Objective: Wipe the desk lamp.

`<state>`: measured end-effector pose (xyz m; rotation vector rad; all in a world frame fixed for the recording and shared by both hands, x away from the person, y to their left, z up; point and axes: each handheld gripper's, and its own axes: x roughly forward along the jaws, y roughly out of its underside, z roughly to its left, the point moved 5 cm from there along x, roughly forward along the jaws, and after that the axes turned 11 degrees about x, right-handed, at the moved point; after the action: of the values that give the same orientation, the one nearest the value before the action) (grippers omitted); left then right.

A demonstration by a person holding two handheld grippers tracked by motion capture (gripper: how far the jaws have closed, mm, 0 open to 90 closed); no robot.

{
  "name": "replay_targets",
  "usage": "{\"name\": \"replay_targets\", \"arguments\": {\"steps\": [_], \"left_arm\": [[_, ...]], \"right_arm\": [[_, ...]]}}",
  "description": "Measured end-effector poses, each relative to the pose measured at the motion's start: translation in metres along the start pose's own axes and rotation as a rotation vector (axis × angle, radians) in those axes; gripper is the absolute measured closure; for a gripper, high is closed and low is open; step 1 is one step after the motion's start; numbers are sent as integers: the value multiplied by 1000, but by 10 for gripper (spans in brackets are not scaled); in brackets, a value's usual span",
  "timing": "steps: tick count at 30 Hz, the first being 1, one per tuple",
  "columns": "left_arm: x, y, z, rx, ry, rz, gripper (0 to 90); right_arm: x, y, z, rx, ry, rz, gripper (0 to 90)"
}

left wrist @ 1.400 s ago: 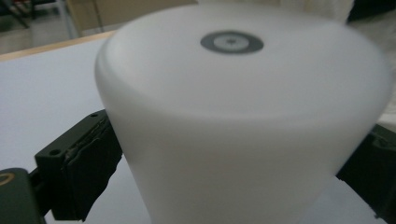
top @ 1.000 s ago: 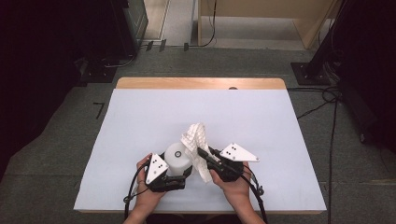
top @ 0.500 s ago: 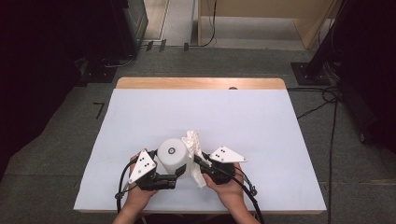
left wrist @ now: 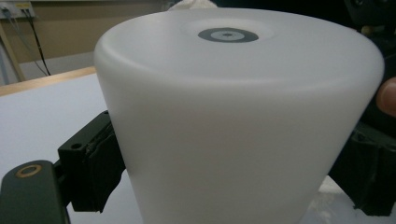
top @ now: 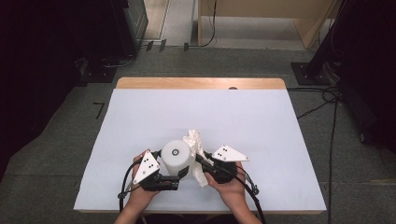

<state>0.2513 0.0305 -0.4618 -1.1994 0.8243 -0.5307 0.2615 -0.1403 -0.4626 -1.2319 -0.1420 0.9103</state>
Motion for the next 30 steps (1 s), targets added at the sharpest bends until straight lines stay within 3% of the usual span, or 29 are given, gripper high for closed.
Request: {"name": "replay_targets", "arguments": {"steps": [3,7,12,17,20,25,30], "left_arm": [[8,13,1,32,-7,60,88],[16,30,3,44,-27,113,88],[16,34,5,45,-20,92,87],[13,35,8,-1,-15,90,83],[12,32,6,-16,-15,96,23],[10,26,3,-20,-95,90,10],[17,31,-3,-30,-153,163,34]], "right_arm": [[-5,-5,-6,13,15,-25,766],[-7,-5,-11,27,29,-31,766],[-6,-4,-9,23,19,-30,764],[-6,-3,-11,18,23,-26,764],[-6,-4,-12,22,25,-32,762],[-10,-7,-14,26,29,-47,760],[-10,-7,-15,31,31,-48,760]]}}
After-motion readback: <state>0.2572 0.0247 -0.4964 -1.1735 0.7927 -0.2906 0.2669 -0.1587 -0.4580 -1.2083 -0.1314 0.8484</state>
